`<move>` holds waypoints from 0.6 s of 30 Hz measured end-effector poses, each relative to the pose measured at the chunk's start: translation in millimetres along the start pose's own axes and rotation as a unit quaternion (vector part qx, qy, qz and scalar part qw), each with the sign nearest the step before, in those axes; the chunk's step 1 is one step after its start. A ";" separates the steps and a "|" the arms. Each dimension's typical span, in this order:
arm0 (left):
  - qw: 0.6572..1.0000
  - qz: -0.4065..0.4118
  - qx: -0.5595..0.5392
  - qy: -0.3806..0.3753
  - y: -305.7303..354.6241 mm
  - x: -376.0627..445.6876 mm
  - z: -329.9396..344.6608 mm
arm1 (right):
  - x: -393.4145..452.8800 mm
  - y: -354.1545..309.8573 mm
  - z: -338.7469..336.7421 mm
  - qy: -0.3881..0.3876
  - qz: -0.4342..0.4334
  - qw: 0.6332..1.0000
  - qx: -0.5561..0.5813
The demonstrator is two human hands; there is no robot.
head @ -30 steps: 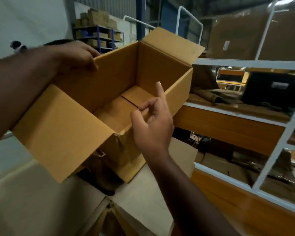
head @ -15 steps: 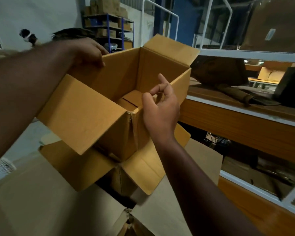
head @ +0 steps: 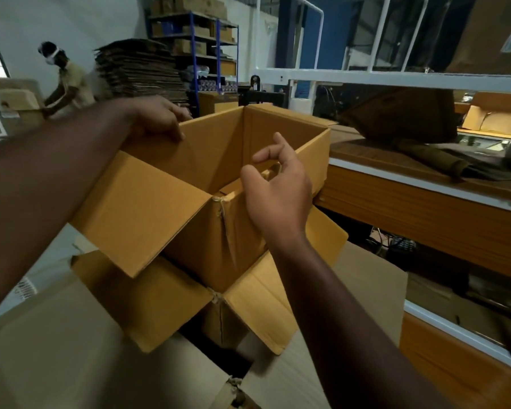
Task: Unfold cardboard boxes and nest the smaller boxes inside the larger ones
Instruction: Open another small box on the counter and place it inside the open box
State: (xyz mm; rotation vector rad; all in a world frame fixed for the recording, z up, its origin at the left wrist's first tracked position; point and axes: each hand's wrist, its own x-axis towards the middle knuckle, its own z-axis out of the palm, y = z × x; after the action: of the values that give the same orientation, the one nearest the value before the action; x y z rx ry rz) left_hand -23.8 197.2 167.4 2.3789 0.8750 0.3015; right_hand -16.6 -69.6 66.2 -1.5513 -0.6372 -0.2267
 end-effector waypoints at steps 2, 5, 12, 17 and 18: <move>1.000 0.004 0.018 -0.013 -4.6 3.2 -0.9 | -2.7 -2.3 -1.5 -0.006 -0.006 1.000 -0.006; 0.998 0.007 0.037 -0.041 -12.5 8.3 -0.9 | -7.1 2.4 -0.1 -0.021 -0.002 0.999 -0.026; 0.990 0.032 0.119 -0.062 -46.3 10.5 30.9 | -15.3 41.1 -0.9 -0.060 -0.106 0.972 -0.200; 0.990 0.040 0.131 -0.033 -71.1 -8.9 64.6 | -5.3 89.3 -16.6 -0.099 -0.097 0.940 -0.311; 0.991 0.051 0.121 -0.028 -74.6 -10.7 70.5 | -2.5 95.3 -20.0 -0.119 -0.076 0.943 -0.300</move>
State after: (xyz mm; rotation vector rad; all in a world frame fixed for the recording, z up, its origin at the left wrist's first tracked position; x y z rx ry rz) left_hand -43.0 204.9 66.3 2.6482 0.8058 0.1750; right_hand 35.7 -85.9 -14.4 -2.1384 -0.9386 -0.3769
